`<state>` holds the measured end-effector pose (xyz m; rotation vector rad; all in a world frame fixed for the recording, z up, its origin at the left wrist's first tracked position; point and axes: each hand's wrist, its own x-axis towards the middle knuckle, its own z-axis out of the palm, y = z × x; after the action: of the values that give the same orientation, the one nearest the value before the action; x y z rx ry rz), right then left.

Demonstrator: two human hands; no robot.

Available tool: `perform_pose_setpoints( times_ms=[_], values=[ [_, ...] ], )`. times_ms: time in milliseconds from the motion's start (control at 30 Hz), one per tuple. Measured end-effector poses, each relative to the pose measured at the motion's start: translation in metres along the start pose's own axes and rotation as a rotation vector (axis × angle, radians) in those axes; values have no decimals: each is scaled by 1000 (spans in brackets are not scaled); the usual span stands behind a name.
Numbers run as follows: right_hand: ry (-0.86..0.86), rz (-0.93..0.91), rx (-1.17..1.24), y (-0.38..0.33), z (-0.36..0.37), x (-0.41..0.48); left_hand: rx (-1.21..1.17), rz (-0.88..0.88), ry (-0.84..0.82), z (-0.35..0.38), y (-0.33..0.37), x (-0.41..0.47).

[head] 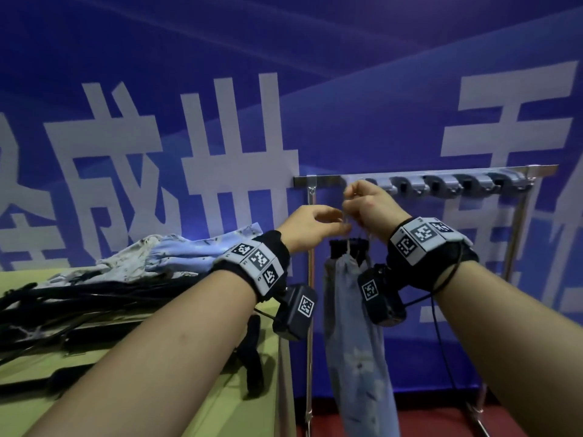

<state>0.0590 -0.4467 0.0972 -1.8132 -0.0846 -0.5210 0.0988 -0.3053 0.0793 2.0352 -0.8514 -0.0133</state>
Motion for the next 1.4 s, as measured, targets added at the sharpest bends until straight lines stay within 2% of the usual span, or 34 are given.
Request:
perform_pose_setpoints(
  times_ms=[200, 367, 567, 900, 1133, 1400],
  values=[
    [-9, 33, 124, 11, -3, -2, -72, -41, -18, 14, 1, 13],
    [17, 27, 1, 20, -18, 1, -108, -113, -15, 24, 0, 26],
    [73, 1, -194, 45, -39, 14, -171, -94, 33, 31, 4, 38],
    [131, 40, -279, 84, -53, 30, -307, -143, 149, 43, 2, 72],
    [331, 34, -280, 89, -49, 67, -301, -143, 185, 39, -9, 107],
    [446, 43, -379, 101, -44, 113, -263, -146, 325, 41, -25, 156]
  ],
)
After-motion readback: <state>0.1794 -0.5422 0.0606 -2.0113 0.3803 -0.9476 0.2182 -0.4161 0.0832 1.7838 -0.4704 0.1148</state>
